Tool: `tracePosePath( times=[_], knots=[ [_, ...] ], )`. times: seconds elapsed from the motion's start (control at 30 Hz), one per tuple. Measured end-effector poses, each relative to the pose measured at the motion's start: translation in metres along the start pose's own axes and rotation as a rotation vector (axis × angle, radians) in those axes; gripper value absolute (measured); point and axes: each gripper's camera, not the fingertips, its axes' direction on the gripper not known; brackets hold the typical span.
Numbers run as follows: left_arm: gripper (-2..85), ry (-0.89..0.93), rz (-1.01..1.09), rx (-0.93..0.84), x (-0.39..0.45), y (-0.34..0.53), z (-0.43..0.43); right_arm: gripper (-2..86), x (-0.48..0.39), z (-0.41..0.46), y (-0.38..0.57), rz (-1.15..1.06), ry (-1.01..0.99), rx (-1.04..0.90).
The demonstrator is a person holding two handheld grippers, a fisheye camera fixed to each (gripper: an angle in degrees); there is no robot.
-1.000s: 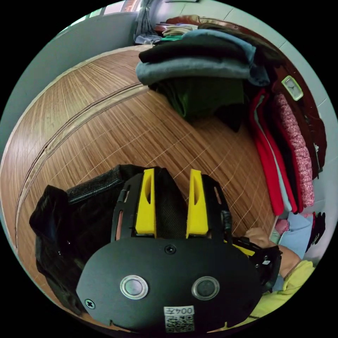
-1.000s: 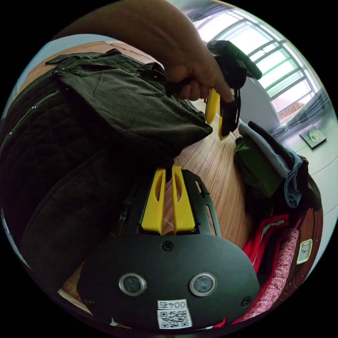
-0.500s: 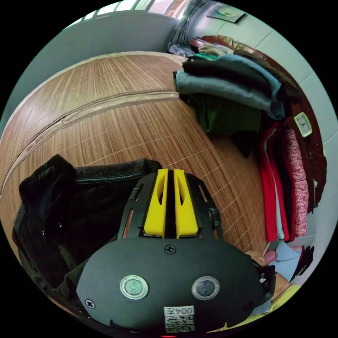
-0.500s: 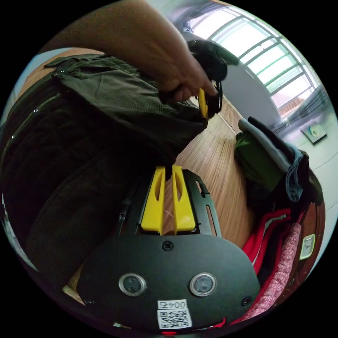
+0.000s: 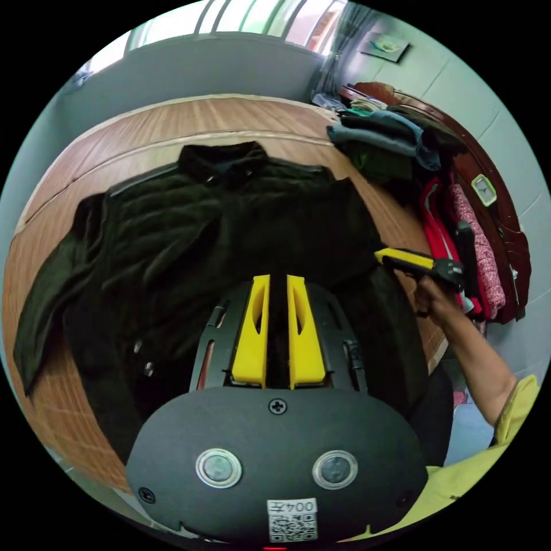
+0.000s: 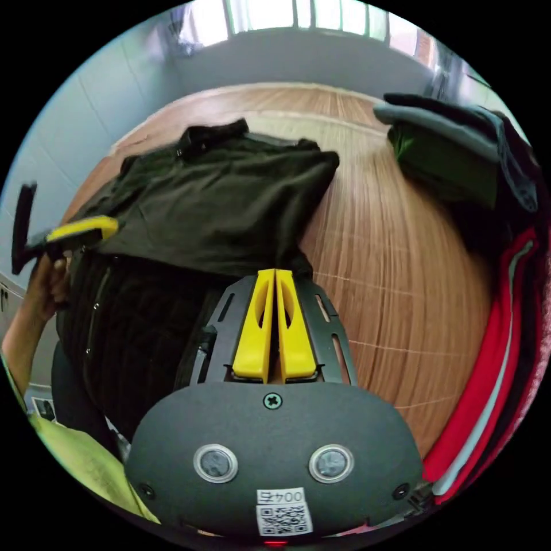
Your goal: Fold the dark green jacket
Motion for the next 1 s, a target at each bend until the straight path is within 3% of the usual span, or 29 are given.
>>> tracePosePath(
  times=[0.17,0.37,0.47,0.73,0.93,1.0],
  knots=[
    [6.4,0.030,-0.087,0.031,-0.070,0.065,-0.013,-0.7,0.004,-0.004,-0.009,0.130,-0.015,-0.034],
    [3.4,-0.056,-0.113,0.052,-0.108,0.113,-0.031,-0.7,-0.018,-0.016,-0.002,0.261,-0.032,-0.037],
    [2.5,-0.042,-0.124,0.049,-0.137,0.136,-0.042,-0.6,-0.030,0.005,0.009,0.253,0.004,-0.095],
    [3.5,0.075,-0.160,0.032,-0.224,0.202,-0.086,-0.4,-0.105,-0.008,0.033,0.171,-0.032,0.023],
    [7.5,0.109,-0.337,0.149,-0.352,0.286,-0.177,1.4,-0.156,0.029,0.051,0.100,0.055,0.009],
    [8.7,0.092,-0.461,0.192,-0.432,0.328,-0.217,1.9,-0.164,0.035,0.054,0.094,0.085,0.006]
  ],
)
